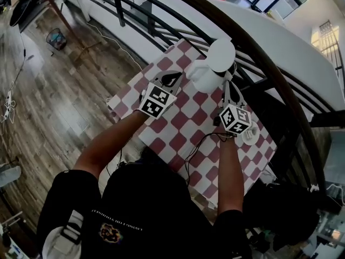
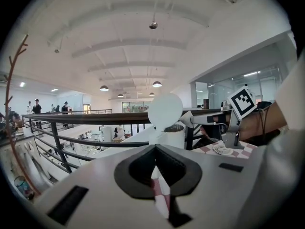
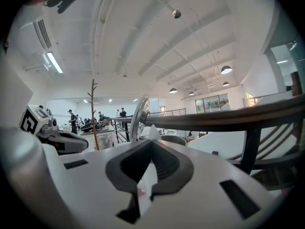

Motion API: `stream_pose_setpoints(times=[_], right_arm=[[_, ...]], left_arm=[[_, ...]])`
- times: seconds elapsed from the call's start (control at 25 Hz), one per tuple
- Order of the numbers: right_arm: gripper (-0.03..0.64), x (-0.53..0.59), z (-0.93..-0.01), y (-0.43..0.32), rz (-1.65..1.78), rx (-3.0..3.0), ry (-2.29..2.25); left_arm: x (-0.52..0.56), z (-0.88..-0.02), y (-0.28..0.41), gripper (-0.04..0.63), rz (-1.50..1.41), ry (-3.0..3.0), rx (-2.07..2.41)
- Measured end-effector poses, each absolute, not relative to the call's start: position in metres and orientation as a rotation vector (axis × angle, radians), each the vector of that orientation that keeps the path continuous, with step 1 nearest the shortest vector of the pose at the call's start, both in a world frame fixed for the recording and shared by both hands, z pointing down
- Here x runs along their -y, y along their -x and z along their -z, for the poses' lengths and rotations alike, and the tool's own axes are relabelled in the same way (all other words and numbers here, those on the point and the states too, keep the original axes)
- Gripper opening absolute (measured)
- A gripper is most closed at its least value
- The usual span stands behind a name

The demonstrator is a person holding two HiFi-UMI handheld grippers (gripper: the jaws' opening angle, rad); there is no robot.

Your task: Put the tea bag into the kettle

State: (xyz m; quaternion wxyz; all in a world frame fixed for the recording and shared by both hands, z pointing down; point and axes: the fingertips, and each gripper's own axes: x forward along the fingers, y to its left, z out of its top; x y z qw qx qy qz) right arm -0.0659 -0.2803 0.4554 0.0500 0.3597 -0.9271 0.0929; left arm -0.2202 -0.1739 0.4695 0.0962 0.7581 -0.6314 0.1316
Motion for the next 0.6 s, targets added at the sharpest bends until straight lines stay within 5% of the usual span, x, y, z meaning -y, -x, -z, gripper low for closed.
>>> stream_pose_setpoints(times=[0.6], right_arm=[[0.017, 0.307, -0.454, 0.094, -0.262, 2.818, -1.076]], left_arm=[[0.149, -0.475, 0.264, -0.002, -0.369, -2.133, 1.965]])
